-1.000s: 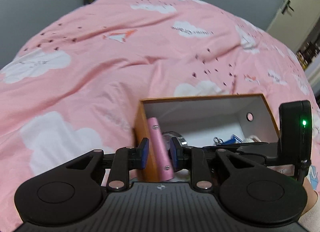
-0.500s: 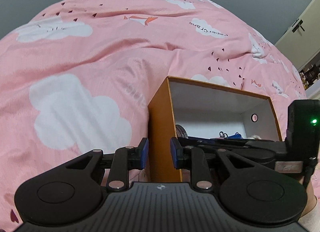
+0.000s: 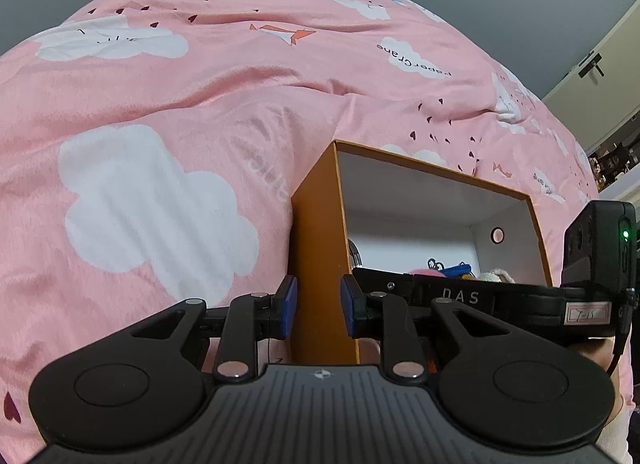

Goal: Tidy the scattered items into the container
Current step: 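Lower the pink item into the box with left tool while right tool lowers the compact inside, then withdraw both tools from the box toward the items beside it, then grasp the gold square block with left tool while right tool grasps the white cylinder, then carry the gold block with left tool while right tool carries the white cylinder over the box, then lower the gold block into the box with left tool while right tool lowers the cylinder inside, then open left tool to release the gold block while right tool releases the white cylinder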

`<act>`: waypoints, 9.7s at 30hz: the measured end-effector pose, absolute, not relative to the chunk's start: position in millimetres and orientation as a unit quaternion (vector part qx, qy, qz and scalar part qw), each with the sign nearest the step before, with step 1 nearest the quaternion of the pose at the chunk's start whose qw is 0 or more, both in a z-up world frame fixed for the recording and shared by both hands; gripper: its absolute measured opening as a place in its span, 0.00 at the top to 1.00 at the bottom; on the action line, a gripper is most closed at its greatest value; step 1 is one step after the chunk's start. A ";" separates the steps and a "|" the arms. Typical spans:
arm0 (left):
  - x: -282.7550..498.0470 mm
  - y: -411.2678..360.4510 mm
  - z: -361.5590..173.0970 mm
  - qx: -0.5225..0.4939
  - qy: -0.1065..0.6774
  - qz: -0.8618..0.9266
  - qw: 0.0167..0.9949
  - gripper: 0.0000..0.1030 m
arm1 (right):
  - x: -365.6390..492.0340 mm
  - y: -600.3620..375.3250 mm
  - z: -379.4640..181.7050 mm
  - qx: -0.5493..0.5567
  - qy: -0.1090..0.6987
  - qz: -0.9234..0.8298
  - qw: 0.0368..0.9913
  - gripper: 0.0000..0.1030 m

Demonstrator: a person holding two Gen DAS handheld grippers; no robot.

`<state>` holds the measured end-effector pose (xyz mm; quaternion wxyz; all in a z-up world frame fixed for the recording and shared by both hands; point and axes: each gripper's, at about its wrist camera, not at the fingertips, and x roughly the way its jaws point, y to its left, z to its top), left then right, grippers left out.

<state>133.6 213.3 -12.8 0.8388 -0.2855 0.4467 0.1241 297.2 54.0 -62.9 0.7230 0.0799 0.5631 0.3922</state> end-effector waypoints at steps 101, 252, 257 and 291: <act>57.8 64.9 -81.8 -0.209 0.610 0.103 0.758 0.28 | 107.4 -136.6 -84.5 -0.239 0.546 0.393 0.700 0.32; 218.1 173.4 -15.0 -0.176 0.486 0.057 0.854 0.31 | 302.3 -2.8 -59.4 -0.512 0.257 0.492 0.656 0.69; 218.1 174.1 -16.4 -0.178 0.489 0.058 0.852 0.31 | 297.8 -1.3 -66.5 -0.499 0.283 0.494 0.653 0.73; 278.7 153.9 -40.7 -0.171 0.541 0.080 0.820 0.34 | 268.0 -45.4 -26.7 -0.351 0.302 0.413 0.784 0.81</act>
